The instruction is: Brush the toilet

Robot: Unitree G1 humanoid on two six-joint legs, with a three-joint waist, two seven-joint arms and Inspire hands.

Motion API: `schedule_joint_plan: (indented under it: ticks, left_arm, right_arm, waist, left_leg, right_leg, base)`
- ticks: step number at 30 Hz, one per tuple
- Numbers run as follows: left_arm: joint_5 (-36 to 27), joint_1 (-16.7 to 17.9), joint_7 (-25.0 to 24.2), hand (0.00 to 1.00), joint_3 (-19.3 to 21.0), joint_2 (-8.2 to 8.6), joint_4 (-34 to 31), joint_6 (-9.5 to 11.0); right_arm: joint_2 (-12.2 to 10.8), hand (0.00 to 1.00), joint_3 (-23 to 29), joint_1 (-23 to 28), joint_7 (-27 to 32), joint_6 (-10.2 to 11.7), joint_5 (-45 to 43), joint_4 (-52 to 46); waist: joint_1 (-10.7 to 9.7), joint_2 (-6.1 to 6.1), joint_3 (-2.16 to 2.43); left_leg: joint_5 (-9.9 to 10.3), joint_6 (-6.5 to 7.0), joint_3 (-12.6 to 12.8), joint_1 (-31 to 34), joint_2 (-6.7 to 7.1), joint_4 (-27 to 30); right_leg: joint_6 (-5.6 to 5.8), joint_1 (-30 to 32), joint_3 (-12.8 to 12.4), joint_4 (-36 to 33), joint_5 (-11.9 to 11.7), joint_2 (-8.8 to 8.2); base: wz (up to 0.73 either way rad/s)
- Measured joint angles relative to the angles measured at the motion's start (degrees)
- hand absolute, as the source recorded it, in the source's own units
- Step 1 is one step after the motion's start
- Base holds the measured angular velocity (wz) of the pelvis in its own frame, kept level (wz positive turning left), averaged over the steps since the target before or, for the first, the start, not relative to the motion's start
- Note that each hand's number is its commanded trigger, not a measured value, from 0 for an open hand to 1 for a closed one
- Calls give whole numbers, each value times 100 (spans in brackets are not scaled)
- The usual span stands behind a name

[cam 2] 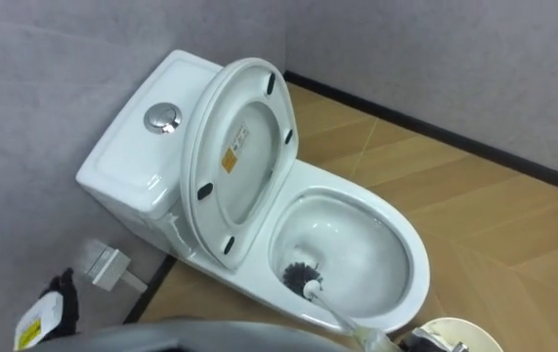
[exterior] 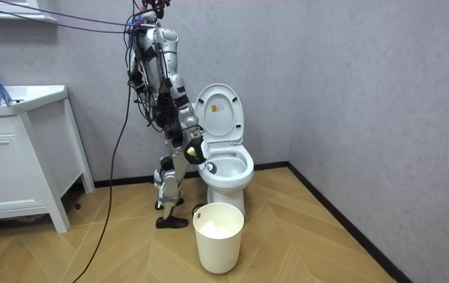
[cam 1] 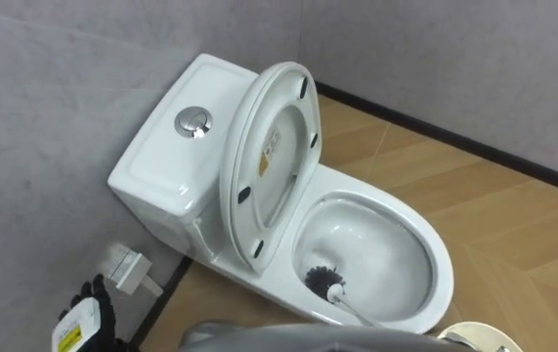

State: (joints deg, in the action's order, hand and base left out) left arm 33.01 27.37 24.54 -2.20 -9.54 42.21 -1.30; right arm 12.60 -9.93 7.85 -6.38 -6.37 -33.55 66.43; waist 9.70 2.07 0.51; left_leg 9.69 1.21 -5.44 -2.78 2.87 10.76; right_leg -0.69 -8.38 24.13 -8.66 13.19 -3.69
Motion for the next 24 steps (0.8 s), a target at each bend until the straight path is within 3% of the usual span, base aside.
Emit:
schedule_joint_plan:
  ticks: [5, 10, 13, 17, 21, 24]
  left_arm:
    - [-497, 11, -417, 0, 58, 24, 309, -176]
    - [-956, -174, -681, 0, 548, 210, 811, -269]
    - [-1405, -310, -779, 0, 655, 248, 967, -308]
    - [-1447, -462, -891, 0, 756, 249, 1046, -306]
    - [-1432, -818, -1007, 0, 787, 251, 1427, -303]
    - [-1412, -962, -1006, 0, 839, 250, 1620, -286]
  right_arm:
    - [-2, 100, -5, 16, 26, -51, 214, 28]
    - [-9, 100, 9, 31, 237, -54, 503, 112]
    - [-53, 100, 252, 29, 480, -19, 864, 226]
    - [-141, 100, 656, 120, 722, 82, 1266, 229]
    - [-162, 100, 943, 115, 896, 187, 1401, 245]
    - [-227, 100, 1139, 201, 1180, 318, 1479, 247]
  waist:
    - [22, 3, -6]
    - [-13, -23, -18]
    - [-121, -26, -20]
    - [-294, -40, -28]
    - [-420, -125, -85]
    - [-589, -121, -85]
  left_leg:
    - [0, 1, -60, -10, -6, 0]
    - [5, 8, -18, -94, -20, -89]
    - [6, 10, 10, -130, -25, -145]
    - [15, 18, 82, -171, -29, -164]
    - [89, 30, 399, -293, -97, -209]
    - [114, 33, 620, -380, -118, -212]
  right_leg:
    - [18, -16, 5, -5, 12, -9]
    - [28, -59, -40, -13, 24, -9]
    - [32, -69, -50, -10, 31, -5]
    - [36, -69, -102, -5, 43, -5]
    - [34, -53, -434, -12, 43, 45]
    - [33, -61, -701, -29, 42, 67]
  base:
    - [2]
    - [-4]
    - [0]
    - [-6]
    - [-36]
    - [-43]
